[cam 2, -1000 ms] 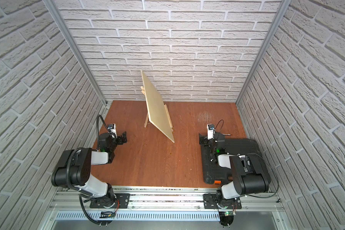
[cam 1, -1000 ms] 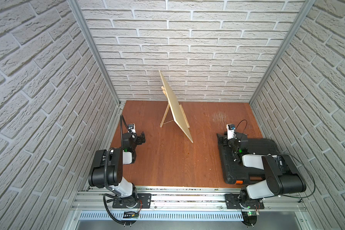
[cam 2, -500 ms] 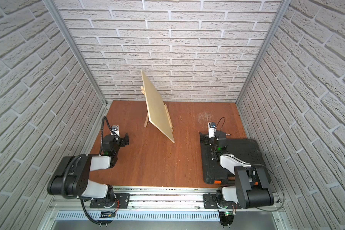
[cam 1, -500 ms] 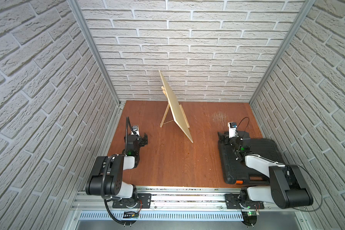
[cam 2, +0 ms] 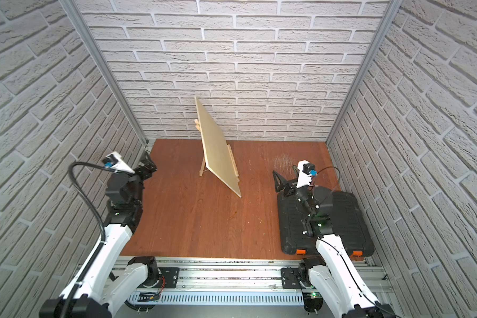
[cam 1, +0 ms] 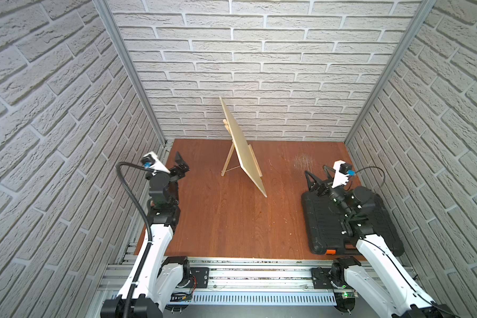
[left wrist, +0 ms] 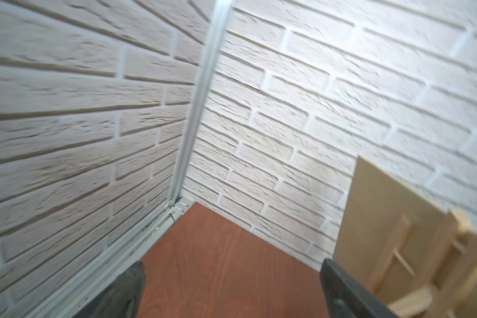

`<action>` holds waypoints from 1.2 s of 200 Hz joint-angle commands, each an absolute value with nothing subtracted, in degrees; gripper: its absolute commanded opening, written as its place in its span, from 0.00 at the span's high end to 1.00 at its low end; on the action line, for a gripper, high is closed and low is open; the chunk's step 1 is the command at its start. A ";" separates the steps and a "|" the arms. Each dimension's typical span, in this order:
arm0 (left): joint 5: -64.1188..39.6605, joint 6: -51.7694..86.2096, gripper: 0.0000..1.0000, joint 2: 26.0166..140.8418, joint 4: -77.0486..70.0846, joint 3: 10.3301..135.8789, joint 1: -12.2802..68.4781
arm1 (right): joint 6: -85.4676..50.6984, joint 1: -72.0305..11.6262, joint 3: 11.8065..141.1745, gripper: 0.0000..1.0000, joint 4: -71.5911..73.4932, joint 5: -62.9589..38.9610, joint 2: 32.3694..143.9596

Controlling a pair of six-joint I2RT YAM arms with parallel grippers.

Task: Disassemble the easel
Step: Pick up the drawing board from the easel.

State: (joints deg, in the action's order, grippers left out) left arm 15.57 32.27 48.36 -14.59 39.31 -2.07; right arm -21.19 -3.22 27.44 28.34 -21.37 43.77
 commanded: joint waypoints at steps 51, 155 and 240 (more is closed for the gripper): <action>8.47 41.71 0.02 44.92 4.47 44.18 1.38 | -47.68 -8.73 40.10 0.11 15.01 -36.07 45.20; -1.03 41.25 0.02 60.35 22.59 56.34 5.54 | -9.59 -61.91 61.58 0.19 -16.10 25.93 60.98; -4.59 43.49 0.02 60.20 21.28 55.55 5.76 | 7.99 -64.51 66.04 0.24 15.48 45.22 82.61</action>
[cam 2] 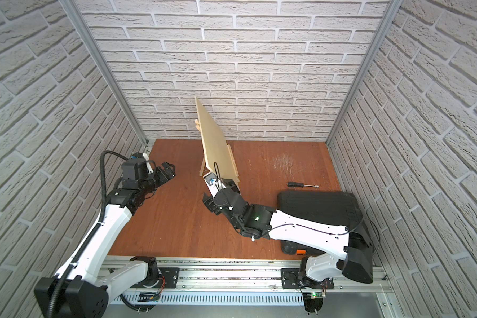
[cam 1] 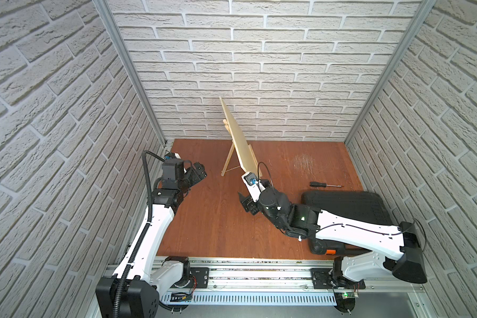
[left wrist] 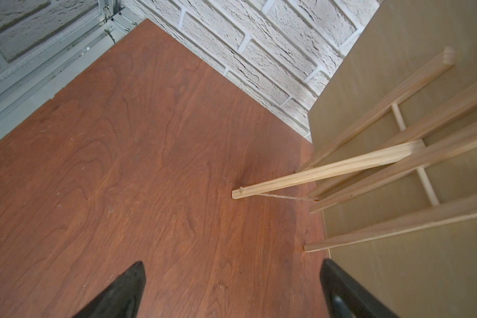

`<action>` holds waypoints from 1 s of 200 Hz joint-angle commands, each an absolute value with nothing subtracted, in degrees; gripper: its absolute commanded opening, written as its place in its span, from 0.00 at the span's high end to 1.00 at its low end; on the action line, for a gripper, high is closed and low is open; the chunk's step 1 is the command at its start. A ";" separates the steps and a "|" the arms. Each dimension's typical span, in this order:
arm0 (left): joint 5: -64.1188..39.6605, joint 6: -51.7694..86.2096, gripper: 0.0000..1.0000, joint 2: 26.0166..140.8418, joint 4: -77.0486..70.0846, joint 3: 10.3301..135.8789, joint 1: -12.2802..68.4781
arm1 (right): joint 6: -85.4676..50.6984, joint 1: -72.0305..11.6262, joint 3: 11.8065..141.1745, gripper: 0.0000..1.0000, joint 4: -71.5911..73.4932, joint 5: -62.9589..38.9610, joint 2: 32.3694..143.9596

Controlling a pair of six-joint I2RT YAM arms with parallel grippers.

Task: Disassemble the easel
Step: Pick up the drawing board from the easel.

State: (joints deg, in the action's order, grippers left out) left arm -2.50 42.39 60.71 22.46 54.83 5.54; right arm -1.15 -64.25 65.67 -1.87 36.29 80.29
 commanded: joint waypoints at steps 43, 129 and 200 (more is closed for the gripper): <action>-6.49 44.12 0.02 60.30 20.75 55.60 5.76 | 17.40 -63.80 65.57 0.30 29.99 46.58 88.25; -8.76 44.78 0.02 60.28 19.61 55.20 5.61 | 11.33 -57.88 63.71 0.47 30.47 38.60 88.28; -10.00 45.35 0.02 60.92 18.90 54.87 5.67 | 8.04 -54.53 65.46 0.61 28.99 34.68 91.27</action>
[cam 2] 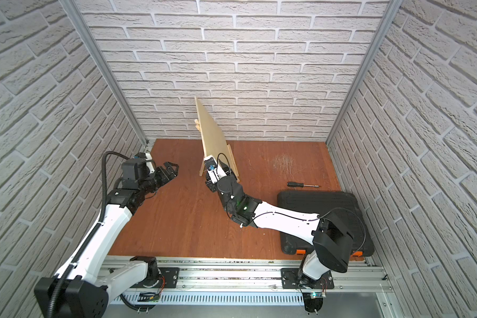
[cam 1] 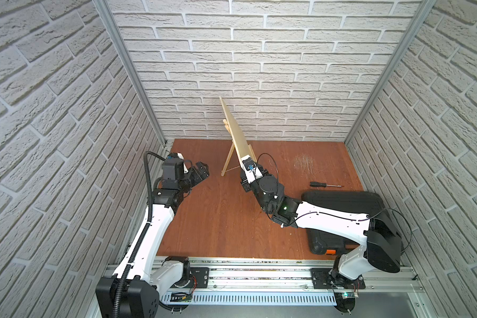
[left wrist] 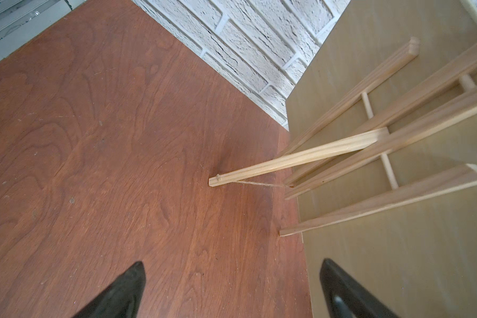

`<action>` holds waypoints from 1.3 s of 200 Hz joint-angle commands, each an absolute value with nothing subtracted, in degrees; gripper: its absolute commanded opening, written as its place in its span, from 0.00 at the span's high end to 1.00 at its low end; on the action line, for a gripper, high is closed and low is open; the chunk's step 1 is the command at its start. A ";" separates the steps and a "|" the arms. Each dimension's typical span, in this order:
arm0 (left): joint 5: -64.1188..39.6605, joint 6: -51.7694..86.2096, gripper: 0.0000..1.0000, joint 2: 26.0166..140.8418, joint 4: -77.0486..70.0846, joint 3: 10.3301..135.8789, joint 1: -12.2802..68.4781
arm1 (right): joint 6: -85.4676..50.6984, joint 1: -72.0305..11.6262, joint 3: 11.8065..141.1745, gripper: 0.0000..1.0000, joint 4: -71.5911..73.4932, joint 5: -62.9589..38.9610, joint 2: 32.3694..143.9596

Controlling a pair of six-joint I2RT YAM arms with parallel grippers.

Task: Disassemble the easel
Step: Pick up the drawing board from the easel.

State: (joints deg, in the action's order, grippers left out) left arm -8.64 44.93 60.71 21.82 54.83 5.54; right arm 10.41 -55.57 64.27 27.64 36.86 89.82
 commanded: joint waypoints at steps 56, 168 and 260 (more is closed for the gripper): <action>-11.06 45.40 0.02 61.54 18.61 54.85 5.73 | 9.61 -53.91 65.36 0.75 34.26 34.10 95.00; -11.34 45.62 0.02 61.17 18.26 54.64 5.72 | 10.50 -53.17 62.92 0.97 39.07 34.74 91.53; -11.07 46.05 0.02 60.08 18.09 54.46 5.74 | 8.23 -49.71 66.51 0.97 39.79 33.57 84.20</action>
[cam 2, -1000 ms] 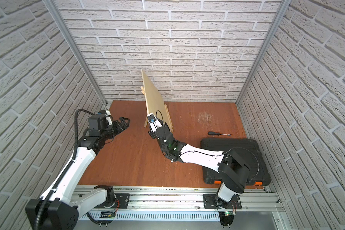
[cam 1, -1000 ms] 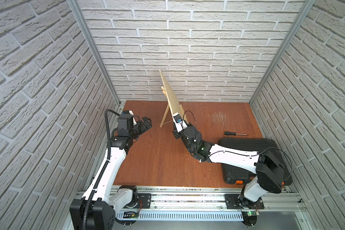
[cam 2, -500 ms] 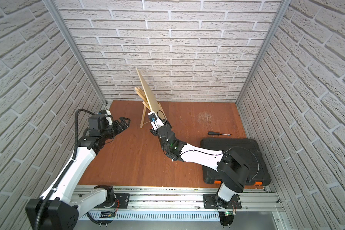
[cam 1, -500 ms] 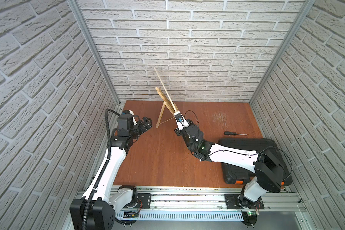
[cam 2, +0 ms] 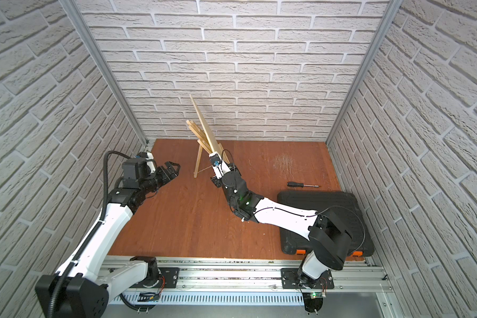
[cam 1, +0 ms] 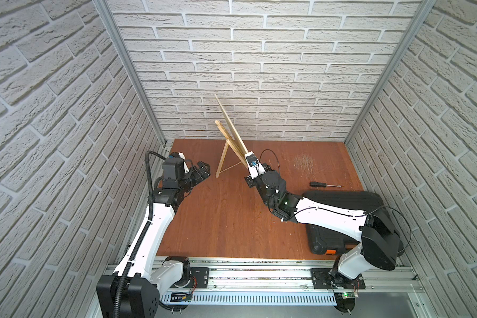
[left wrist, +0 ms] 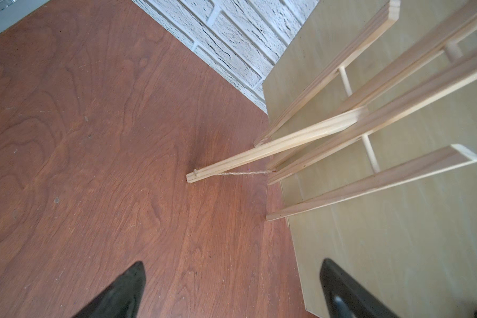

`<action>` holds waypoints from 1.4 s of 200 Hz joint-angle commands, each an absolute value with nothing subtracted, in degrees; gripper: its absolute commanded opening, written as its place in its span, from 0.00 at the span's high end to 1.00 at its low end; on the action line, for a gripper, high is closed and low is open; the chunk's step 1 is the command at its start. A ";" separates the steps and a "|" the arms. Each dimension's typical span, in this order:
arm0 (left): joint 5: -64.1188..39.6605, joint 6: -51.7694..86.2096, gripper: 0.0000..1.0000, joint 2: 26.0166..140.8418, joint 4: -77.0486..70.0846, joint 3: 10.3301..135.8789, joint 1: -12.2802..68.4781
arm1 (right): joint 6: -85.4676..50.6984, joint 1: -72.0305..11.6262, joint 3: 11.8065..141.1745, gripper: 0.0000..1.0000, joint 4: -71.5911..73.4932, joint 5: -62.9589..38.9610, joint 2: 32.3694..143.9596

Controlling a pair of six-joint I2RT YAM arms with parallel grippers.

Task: Disassemble the easel
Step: Pick up the drawing board from the easel, then adjust the easel at the center of the board.

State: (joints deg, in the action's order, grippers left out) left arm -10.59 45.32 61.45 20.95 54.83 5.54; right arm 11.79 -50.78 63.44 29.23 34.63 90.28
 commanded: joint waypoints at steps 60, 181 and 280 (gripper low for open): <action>-11.07 46.05 0.02 59.24 18.10 54.41 5.71 | 7.85 -48.96 66.36 0.97 41.84 33.91 79.33; -11.43 46.16 0.02 58.93 17.75 54.28 5.73 | 1.54 -46.84 59.72 0.97 29.66 41.20 58.98; -11.87 46.39 0.02 57.98 17.39 54.30 5.41 | -28.34 -33.25 55.93 0.97 -6.56 34.38 42.59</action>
State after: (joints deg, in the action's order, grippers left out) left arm -11.05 46.19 59.11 19.68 54.81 5.54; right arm -17.58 -33.98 54.65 -14.15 37.95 46.35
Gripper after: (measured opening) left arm 0.982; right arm 0.115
